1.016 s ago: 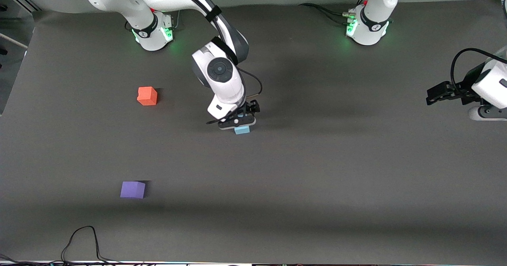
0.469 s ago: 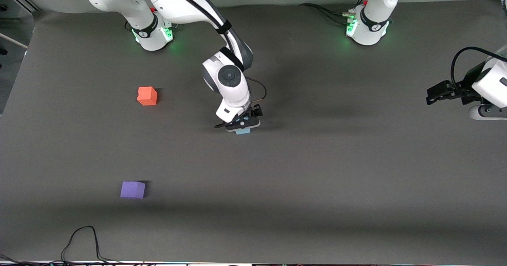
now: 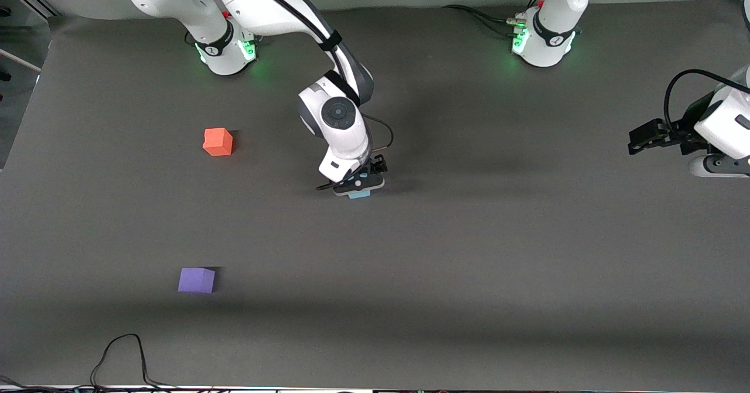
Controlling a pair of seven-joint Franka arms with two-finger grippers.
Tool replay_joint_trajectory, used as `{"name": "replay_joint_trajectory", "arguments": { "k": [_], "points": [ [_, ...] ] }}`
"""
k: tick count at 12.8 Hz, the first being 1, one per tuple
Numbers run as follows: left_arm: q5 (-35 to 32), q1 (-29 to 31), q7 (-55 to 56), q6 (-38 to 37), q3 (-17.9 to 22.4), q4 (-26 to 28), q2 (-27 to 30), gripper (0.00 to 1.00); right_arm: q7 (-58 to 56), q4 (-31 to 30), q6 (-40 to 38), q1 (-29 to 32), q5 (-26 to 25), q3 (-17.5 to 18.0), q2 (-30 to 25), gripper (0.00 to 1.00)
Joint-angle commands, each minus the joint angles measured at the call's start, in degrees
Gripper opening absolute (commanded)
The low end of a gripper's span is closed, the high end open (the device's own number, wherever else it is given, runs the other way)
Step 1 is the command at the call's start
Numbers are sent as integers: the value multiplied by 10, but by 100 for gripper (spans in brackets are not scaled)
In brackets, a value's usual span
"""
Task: Place blue block between orange and purple blocks
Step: 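Grasp the blue cube with the right gripper while the left gripper withdraws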
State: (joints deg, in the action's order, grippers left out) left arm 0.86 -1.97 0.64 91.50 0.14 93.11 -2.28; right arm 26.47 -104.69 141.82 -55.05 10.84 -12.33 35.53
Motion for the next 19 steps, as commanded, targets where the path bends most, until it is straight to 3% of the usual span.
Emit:
{"name": "replay_joint_trajectory", "arguments": {
  "k": [1, 13, 19],
  "points": [
    [-7, -11, -7, -6, 6, -4, 1, 100, -36, 5, 2, 2, 13, -6, -1, 100],
    [-8, -19, -8, -6, 21, 0, 1, 100, -142, 10, 3, 10, 14, -8, 14, 100],
    [-8, -19, -8, -3, 21, 0, -3, 100, -137, 16, 24, 9, 32, -5, 33, 97]
  ]
}}
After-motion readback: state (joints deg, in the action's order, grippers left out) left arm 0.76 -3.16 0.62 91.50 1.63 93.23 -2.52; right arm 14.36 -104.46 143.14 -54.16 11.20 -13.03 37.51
